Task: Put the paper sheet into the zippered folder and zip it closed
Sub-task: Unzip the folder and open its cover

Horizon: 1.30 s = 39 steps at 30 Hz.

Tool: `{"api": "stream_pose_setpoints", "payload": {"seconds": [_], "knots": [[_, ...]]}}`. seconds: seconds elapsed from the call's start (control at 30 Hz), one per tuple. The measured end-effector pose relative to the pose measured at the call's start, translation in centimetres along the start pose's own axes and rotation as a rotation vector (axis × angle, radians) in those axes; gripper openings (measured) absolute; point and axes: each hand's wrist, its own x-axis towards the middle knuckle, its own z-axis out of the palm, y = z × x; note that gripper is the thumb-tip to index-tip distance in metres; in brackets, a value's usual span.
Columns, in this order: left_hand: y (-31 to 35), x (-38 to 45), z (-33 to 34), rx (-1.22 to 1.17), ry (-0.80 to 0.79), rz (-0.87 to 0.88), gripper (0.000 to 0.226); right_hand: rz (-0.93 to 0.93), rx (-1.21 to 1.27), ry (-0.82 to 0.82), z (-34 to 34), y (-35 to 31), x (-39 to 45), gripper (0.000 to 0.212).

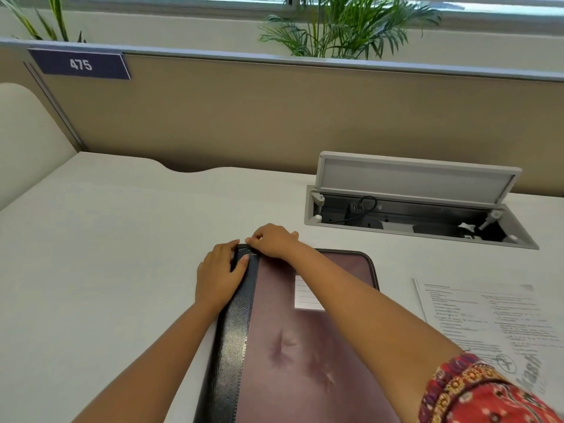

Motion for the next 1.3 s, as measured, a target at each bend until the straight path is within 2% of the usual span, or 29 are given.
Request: {"api": "stream_pose_setpoints", "payload": {"seconds": [0.13,0.27,0.47,0.63,0.77,0.93,1.0,1.13,1.3], "knots": [[0.1,-0.1,-0.1,0.001,0.002,-0.006,0.040,-0.073,0.016,-0.063,-0.1,-0.3,0.1,0.033],[0.2,-0.1,-0.1,0.005,-0.001,-0.011,0.040,-0.038,-0.103,-0.081,-1.0,0.3,0.1,0.042],[0.2,-0.1,-0.1,0.013,0.005,-0.004,0.039,-0.097,-0.198,-0.137,-1.9,0.9,-0.6,0.041],[0.2,0.0,0.0,0.007,0.014,0.006,0.037,-0.088,-0.090,-0.105,-2.6,1.8,-0.6,0.037],[0.3,-0.1,-0.2,0.000,-0.002,-0.005,0.049,0.001,-0.035,-0.086,-3.3,1.7,-0.6,0.049],[0.2,0.0,-0.1,0.034,-0.049,0.025,0.042,0.079,0.091,-0.022,-3.4,1.7,-0.5,0.027],[0.1,0.1,0.0,0.063,-0.062,0.024,0.037,0.117,0.142,0.017,-3.3,1.9,-0.5,0.029],[0.1,0.2,0.2,0.067,-0.050,0.019,0.035,0.192,0.086,0.045,-3.1,2.0,0.0,0.033],[0.1,0.3,0.3,0.057,-0.048,-0.004,0.035,0.344,0.071,0.003,-4.0,3.4,0.2,0.048]]}}
